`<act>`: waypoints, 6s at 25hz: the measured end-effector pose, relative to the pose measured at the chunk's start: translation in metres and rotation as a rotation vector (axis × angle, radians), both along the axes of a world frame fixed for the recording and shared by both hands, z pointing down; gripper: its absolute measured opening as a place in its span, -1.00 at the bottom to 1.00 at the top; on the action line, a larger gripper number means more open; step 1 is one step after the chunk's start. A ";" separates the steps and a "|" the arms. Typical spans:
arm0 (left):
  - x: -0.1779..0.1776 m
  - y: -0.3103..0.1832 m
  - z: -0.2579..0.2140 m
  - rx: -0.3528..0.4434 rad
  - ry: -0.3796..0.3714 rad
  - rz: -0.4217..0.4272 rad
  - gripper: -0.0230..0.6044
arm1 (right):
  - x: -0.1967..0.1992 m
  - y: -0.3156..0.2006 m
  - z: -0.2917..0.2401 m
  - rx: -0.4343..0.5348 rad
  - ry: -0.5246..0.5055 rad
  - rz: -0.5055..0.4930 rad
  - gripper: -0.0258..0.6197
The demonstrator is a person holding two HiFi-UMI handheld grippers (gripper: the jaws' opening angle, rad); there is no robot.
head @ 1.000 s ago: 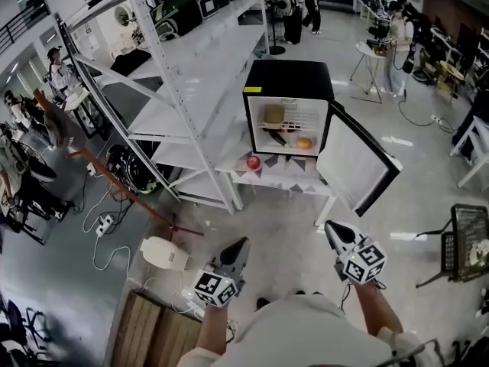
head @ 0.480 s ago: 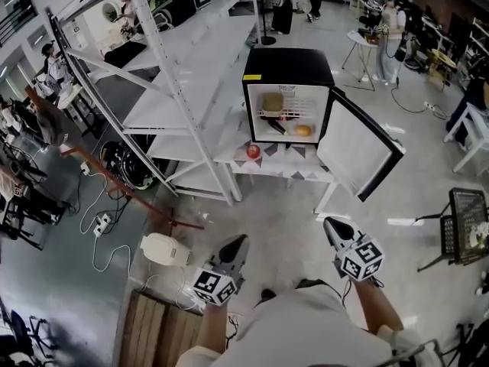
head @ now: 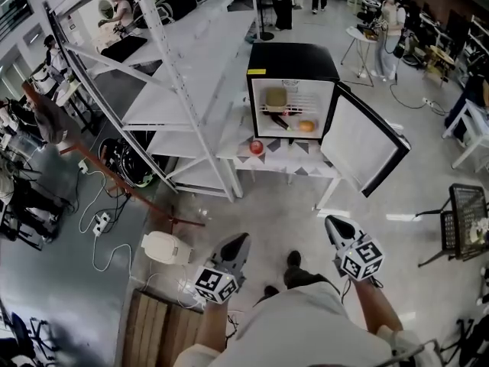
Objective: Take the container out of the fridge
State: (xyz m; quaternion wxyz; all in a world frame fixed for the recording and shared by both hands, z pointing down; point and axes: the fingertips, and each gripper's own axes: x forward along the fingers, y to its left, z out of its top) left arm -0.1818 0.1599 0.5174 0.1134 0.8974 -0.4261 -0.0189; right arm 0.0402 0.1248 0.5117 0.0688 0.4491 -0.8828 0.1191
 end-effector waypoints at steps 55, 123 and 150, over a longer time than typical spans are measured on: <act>0.121 -0.358 0.033 -0.101 -0.141 0.018 -0.91 | 0.101 -0.319 0.031 -0.060 -0.033 0.056 -0.90; 0.158 -0.671 0.221 0.382 -1.353 0.259 -0.10 | 0.102 -0.289 0.059 -0.201 -0.025 0.625 -0.90; 0.171 -0.498 0.071 0.363 -0.796 0.227 -0.16 | 0.104 -0.285 0.050 -0.144 -0.077 0.318 -0.90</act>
